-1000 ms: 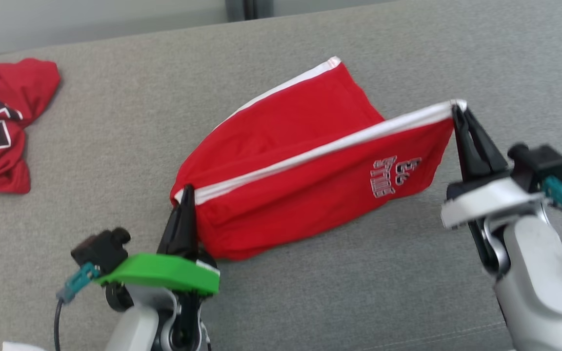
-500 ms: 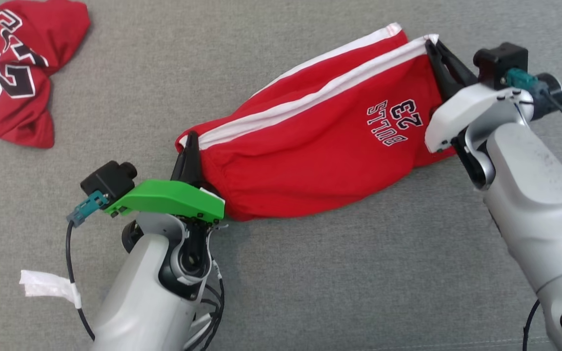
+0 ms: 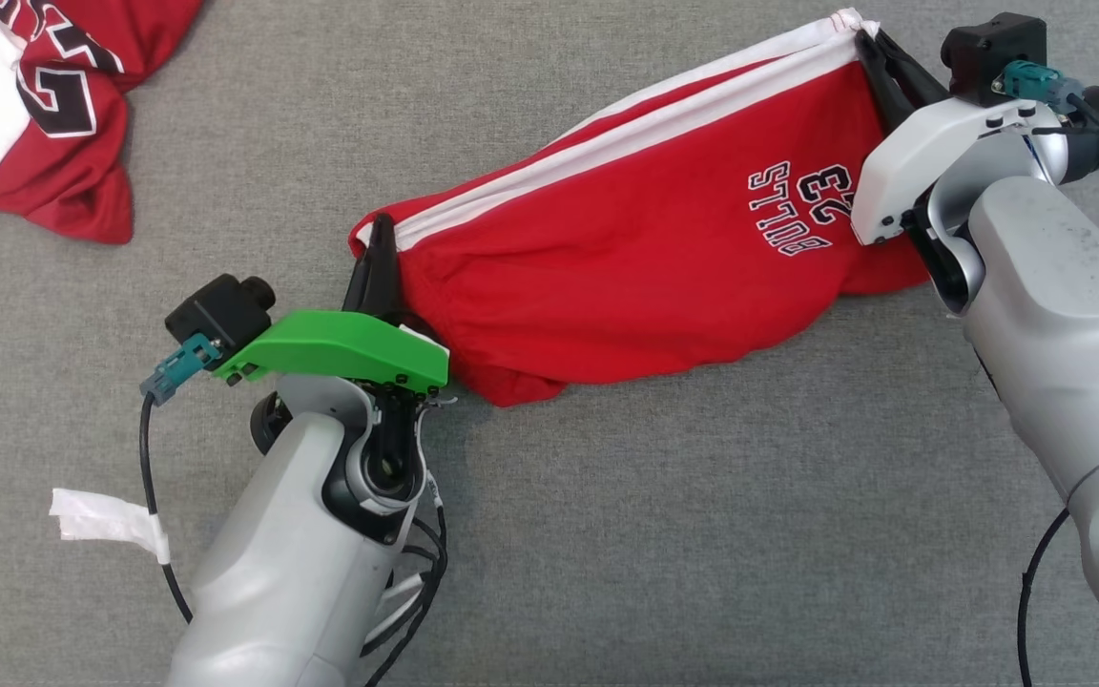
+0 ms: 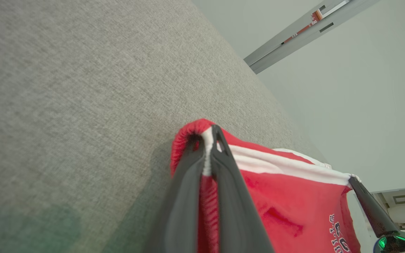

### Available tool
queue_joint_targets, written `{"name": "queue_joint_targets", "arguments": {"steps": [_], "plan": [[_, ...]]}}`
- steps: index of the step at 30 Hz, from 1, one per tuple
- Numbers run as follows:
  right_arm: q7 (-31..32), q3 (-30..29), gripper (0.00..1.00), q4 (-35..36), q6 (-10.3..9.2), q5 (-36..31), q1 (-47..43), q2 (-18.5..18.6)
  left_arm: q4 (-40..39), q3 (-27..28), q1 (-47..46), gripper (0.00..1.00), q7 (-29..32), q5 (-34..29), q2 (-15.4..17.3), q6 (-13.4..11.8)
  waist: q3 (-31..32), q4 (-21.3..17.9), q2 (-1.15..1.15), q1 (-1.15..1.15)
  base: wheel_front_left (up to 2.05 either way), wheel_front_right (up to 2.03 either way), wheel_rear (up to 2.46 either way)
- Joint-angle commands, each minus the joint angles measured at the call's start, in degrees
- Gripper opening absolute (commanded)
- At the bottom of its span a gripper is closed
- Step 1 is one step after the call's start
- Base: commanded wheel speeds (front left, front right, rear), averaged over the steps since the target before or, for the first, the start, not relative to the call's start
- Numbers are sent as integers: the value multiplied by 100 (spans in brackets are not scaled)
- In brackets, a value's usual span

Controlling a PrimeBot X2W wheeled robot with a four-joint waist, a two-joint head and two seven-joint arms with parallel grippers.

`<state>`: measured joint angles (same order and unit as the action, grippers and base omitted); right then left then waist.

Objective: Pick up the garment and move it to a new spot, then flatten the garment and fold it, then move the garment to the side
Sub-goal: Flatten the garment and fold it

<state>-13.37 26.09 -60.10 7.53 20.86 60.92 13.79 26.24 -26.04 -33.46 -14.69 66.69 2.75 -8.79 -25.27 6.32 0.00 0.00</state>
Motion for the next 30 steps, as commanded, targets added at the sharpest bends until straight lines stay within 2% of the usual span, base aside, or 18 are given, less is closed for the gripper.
{"name": "queue_joint_targets", "arguments": {"steps": [1,2,3,4,5,6,9,13,21,25,30], "plan": [[-54,68,0,-85,-8,62,116,20,52,-33,-117,44,-34,-121,27,-2,1,21,0,0,0,0,0],[-65,103,0,-133,-8,92,151,28,66,-43,-135,87,-41,-148,27,7,5,30,0,0,0,0,0],[-84,144,0,-185,-8,119,189,37,85,-78,-154,100,-49,-247,27,5,13,45,0,0,0,0,0],[-90,167,16,-223,-8,154,213,46,91,-104,-164,100,-54,-333,26,17,20,57,0,0,0,0,0],[-105,196,56,-269,-8,183,236,55,80,-109,-158,100,-52,-425,28,35,30,72,0,0,0,0,0],[-113,220,100,-305,-8,213,251,57,61,-103,-140,100,-52,-513,29,45,41,83,0,0,0,0,0],[-152,300,100,-359,-8,274,292,86,-97,46,79,100,-55,-666,38,87,104,111,0,0,0,0,0],[-184,395,100,-384,-8,368,215,111,-411,198,416,100,-51,-1017,223,168,240,101,0,0,0,0,0],[-186,609,100,-485,-8,604,-72,297,-914,42,1181,100,-46,-1567,627,120,642,76,0,0,0,0,0],[58,760,100,-609,-8,846,-237,351,-1328,148,1499,100,-46,-2015,806,18,883,70,0,0,0,0,0],[510,977,100,-565,-8,1208,-457,435,-1754,339,1911,100,-45,-2495,868,-99,1134,82,0,0,0,0,0]]}}
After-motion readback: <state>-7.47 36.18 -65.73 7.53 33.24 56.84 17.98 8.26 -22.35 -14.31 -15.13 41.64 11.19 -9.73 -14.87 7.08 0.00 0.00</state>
